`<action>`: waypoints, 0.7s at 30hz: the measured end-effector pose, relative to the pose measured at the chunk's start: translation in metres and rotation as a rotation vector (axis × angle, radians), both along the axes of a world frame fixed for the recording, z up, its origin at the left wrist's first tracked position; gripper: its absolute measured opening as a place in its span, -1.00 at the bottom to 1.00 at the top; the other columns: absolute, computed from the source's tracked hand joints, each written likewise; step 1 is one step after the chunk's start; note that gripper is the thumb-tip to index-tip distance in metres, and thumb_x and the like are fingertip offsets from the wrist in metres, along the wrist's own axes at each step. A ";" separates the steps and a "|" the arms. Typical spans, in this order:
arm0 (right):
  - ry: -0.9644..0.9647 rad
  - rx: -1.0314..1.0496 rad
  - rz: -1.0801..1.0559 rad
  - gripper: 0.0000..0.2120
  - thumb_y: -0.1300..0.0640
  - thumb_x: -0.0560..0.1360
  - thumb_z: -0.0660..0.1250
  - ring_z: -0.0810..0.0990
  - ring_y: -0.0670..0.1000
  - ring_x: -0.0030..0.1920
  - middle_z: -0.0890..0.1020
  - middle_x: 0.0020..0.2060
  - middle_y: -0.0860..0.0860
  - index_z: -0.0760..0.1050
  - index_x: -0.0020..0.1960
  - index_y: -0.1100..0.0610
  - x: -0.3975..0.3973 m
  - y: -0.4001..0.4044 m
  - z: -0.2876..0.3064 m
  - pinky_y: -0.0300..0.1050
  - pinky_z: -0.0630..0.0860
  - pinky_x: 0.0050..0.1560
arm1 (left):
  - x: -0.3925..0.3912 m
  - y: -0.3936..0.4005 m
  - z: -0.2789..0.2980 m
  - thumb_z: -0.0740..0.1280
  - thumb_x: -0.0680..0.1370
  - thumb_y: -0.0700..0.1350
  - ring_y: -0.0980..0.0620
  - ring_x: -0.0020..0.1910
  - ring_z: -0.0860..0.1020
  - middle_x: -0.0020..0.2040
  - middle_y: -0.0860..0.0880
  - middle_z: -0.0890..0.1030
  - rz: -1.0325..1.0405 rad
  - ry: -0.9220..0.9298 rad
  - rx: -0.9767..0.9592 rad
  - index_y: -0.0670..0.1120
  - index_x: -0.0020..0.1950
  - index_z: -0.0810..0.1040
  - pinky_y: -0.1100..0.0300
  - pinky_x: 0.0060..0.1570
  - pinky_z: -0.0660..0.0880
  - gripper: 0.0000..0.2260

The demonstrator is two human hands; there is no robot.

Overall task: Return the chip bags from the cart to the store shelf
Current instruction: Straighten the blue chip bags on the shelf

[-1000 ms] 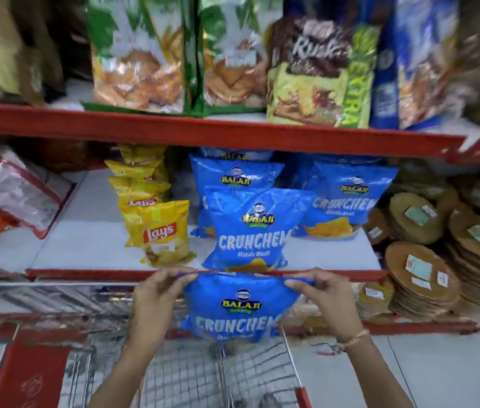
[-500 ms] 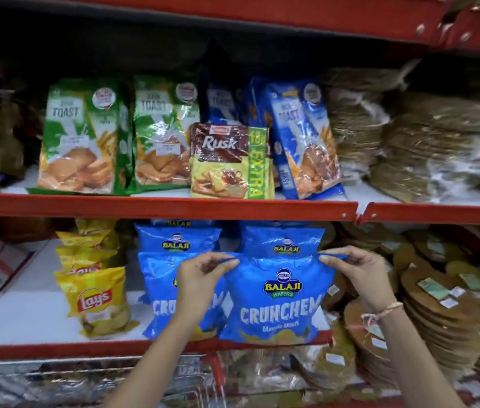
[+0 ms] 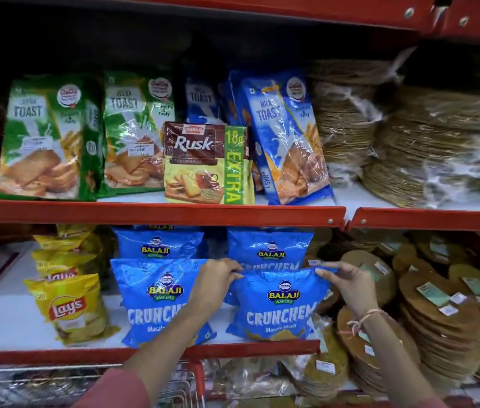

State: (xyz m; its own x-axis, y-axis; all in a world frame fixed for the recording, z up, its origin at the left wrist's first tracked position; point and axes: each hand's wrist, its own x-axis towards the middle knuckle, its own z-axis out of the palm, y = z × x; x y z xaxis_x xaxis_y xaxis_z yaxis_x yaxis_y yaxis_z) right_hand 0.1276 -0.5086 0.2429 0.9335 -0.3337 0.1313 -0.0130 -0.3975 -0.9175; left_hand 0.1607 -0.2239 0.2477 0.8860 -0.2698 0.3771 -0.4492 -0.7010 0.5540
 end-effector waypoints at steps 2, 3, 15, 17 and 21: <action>-0.042 -0.219 -0.072 -0.72 -0.05 0.31 0.48 0.64 0.13 -0.07 0.71 -0.09 0.12 0.64 -0.02 0.01 0.002 0.018 0.013 -0.08 0.51 -0.18 | -0.002 0.008 0.004 0.36 0.49 -0.16 -0.07 -0.05 0.61 -0.01 -0.11 0.68 -0.047 -0.076 0.028 -0.15 0.05 0.60 0.20 -0.07 0.43 -0.83; -0.082 -0.303 -0.092 -0.70 -0.03 0.36 0.46 0.62 0.12 0.02 0.68 0.02 0.10 0.60 0.06 0.02 0.002 0.032 0.022 -0.09 0.49 -0.11 | -0.005 0.015 0.005 0.33 0.50 -0.09 -0.08 -0.02 0.61 0.02 -0.10 0.67 -0.062 -0.129 0.034 -0.13 0.09 0.58 0.20 -0.05 0.42 -0.79; -0.388 -0.774 0.415 -0.47 -0.09 0.56 0.11 -0.04 -0.08 0.50 0.18 0.43 -0.14 0.16 0.46 0.10 0.005 0.288 0.014 -0.11 -0.12 0.47 | -0.029 0.252 -0.006 -0.11 0.57 0.21 0.08 0.33 0.29 0.27 -0.08 0.54 0.189 -0.194 0.364 -0.10 0.30 0.38 -0.04 0.40 -0.04 -0.46; -0.369 -0.959 0.441 -0.49 -0.06 0.52 0.08 0.16 0.02 0.47 0.40 0.39 -0.02 0.27 0.40 0.13 0.011 0.335 0.009 0.00 -0.01 0.43 | -0.030 0.298 -0.011 -0.05 0.56 0.18 0.04 0.35 0.30 0.28 -0.08 0.54 0.258 -0.139 0.459 -0.07 0.31 0.37 -0.04 0.41 -0.11 -0.52; -0.284 -1.269 0.438 -0.58 0.04 0.45 0.22 0.42 0.10 0.35 0.61 0.19 0.03 0.46 0.27 0.16 0.026 0.415 0.000 0.14 -0.08 0.39 | -0.022 0.357 -0.025 0.50 0.32 -0.19 -0.13 0.21 0.52 0.16 -0.14 0.62 0.332 -0.159 0.569 -0.10 0.12 0.53 -0.13 0.37 -0.06 -0.61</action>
